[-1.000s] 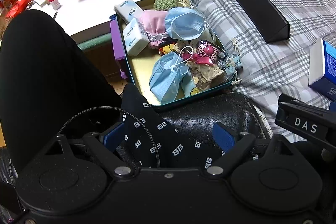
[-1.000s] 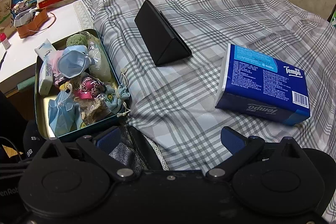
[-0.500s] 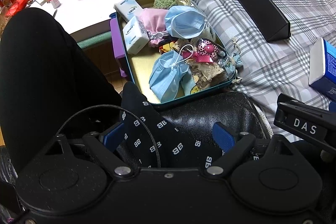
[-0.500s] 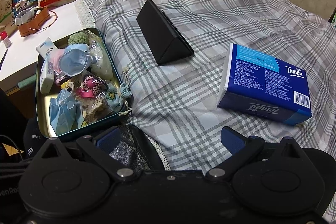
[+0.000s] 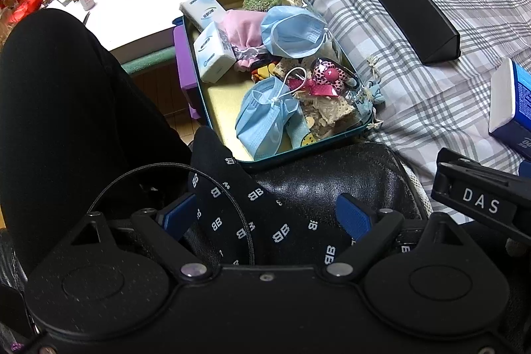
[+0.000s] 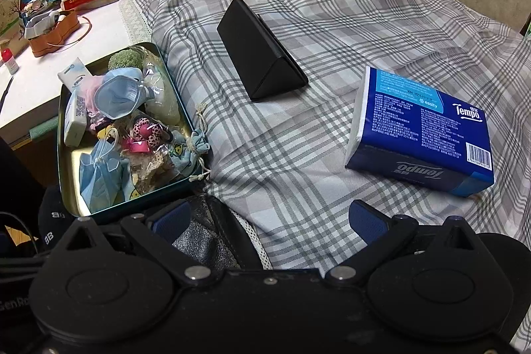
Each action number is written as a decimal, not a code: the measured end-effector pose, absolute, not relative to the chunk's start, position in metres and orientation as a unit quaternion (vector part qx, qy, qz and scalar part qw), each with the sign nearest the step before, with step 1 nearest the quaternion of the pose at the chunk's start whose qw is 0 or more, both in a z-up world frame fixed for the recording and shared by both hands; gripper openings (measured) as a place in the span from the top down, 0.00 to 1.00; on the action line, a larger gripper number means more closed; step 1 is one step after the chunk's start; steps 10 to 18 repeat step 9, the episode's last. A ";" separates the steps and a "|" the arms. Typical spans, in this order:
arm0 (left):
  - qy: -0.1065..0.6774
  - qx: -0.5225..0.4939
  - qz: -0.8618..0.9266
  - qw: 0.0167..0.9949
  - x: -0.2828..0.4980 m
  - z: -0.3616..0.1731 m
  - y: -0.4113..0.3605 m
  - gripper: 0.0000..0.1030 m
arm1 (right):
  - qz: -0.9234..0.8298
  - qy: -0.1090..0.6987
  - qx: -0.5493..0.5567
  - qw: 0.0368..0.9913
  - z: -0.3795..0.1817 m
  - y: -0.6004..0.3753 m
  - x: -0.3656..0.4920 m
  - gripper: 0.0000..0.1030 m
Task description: Organize soft objects
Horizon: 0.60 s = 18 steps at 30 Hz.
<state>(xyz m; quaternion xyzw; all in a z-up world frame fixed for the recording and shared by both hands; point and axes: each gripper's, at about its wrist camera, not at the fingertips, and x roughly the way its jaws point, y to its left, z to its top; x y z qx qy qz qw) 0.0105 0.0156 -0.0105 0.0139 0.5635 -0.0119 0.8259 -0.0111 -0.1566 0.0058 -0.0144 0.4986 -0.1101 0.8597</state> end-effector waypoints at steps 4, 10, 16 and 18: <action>0.564 0.014 -0.010 0.825 0.011 -0.011 0.016 0.15 | -0.107 0.501 -0.016 0.858 0.004 -0.156 -0.011 0.01; 0.565 0.018 -0.010 0.825 0.012 -0.012 0.015 0.15 | -0.104 0.503 -0.015 0.858 0.004 -0.156 -0.012 0.01; 0.565 0.018 -0.010 0.825 0.012 -0.012 0.015 0.15 | -0.104 0.503 -0.015 0.858 0.004 -0.156 -0.012 0.01; 0.565 0.018 -0.010 0.825 0.012 -0.012 0.015 0.15 | -0.104 0.503 -0.015 0.858 0.004 -0.156 -0.012 0.01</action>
